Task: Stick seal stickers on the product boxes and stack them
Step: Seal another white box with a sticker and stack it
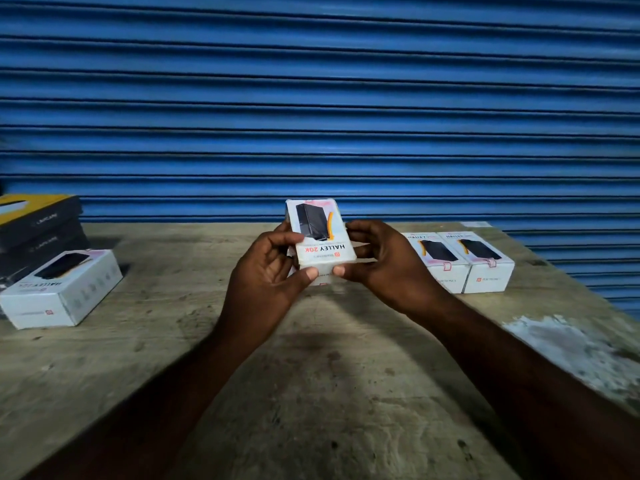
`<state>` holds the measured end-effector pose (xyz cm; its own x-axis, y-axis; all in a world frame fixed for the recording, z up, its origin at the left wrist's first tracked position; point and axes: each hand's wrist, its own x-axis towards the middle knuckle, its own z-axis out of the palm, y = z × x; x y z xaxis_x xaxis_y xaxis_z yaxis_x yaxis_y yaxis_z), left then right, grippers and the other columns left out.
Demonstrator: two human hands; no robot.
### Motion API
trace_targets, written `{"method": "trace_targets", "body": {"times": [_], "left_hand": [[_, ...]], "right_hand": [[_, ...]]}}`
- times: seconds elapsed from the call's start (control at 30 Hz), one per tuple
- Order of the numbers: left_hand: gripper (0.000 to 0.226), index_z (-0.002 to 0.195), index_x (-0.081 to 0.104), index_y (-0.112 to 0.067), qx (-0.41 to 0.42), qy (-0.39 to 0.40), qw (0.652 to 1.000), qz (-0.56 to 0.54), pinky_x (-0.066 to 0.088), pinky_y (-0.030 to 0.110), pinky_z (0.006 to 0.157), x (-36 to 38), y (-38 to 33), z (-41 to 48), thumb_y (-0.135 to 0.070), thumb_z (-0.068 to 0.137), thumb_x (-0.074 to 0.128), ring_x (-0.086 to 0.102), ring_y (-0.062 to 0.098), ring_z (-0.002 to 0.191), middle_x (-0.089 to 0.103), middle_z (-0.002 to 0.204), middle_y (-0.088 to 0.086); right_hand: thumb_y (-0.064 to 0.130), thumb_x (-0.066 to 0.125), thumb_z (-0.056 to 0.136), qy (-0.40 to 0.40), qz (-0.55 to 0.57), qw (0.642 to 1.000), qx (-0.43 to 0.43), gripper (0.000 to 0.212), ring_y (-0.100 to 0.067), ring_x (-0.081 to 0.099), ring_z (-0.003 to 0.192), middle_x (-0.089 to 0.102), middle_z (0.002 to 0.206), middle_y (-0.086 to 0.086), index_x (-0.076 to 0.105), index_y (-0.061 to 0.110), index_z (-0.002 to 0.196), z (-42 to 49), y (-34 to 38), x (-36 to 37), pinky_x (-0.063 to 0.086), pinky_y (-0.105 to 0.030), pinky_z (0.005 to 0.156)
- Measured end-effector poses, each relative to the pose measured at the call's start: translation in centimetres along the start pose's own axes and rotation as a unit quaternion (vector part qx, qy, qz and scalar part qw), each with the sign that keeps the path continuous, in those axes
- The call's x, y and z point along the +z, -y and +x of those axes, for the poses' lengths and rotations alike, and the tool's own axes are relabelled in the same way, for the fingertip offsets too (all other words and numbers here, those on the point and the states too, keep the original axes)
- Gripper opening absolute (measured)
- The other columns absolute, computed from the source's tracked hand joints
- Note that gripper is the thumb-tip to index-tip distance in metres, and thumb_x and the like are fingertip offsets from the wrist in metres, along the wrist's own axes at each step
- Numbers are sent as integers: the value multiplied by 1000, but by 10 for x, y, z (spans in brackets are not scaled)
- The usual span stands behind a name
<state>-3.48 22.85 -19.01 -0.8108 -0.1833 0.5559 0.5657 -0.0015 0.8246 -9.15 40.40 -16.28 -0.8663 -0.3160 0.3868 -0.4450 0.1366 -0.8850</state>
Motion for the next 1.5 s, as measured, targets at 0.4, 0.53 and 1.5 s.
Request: {"method": "trace_targets", "body": {"times": [0.4,0.53,1.5], "left_hand": [[64,117,56,-27,-45,37,998,39,52,13,85,47,-5,-1,12,71,79,64,-4,111,65,119,-14],[49,121,57,-26,-49,46,995,70,51,14,88,63,-12,-5,-9,79,78,65,-7,104,68,117,-14],[106,151,24,-31,21,367,877,311,40,20,110,49,-49,-4,-5,66,83,46,-6,132,48,145,-17]], "right_hand": [[7,87,70,1,-67,998,8,63,-17,70,99,72,112,0,61,15,127,-28,-2,-66,59,-32,85],[9,89,67,-9,-8,1000,26,58,-18,66,85,64,110,-5,62,14,119,-38,-3,-70,58,-31,83],[38,93,60,226,-379,897,37,91,-9,52,112,54,127,7,47,25,138,-63,49,-118,45,-18,91]]}}
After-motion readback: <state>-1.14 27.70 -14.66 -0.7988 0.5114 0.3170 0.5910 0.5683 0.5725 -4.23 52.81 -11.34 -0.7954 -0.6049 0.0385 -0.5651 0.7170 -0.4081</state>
